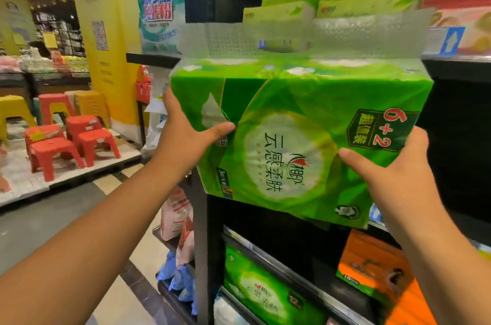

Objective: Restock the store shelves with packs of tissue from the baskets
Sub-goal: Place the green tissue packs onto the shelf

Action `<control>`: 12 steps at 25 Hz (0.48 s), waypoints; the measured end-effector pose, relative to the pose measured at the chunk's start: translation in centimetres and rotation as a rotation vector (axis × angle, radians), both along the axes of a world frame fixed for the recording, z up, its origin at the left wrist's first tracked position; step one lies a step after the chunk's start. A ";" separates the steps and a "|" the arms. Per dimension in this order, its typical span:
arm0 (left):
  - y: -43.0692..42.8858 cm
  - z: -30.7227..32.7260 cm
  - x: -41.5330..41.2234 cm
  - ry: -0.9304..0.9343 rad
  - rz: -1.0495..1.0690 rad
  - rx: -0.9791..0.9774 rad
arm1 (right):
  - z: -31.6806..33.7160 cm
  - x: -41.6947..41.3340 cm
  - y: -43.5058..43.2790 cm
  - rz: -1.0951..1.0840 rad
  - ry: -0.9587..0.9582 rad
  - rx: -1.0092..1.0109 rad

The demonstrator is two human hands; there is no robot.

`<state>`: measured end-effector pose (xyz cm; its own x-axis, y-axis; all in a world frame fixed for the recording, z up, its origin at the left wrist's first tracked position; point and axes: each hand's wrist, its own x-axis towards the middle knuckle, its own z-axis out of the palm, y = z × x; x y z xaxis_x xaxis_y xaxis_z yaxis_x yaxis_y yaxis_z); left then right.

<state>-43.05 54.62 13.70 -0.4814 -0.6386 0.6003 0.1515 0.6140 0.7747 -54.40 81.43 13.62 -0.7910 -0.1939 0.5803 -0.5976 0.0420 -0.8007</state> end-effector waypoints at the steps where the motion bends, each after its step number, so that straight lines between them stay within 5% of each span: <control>1: -1.2 0.3 -0.9 0.038 -0.017 -0.009 | -0.1 -0.3 -1.1 -0.039 0.039 -0.008; 12: -10.1 -0.5 -11.3 0.180 -0.210 -0.028 | -2.4 -3.9 -11.0 -0.303 0.157 -0.128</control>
<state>-54.38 44.53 13.20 -0.4850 -0.5180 0.7046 0.4114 0.5758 0.7065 -58.29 70.43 11.23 -0.7006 0.1183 0.7037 -0.6896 0.1413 -0.7103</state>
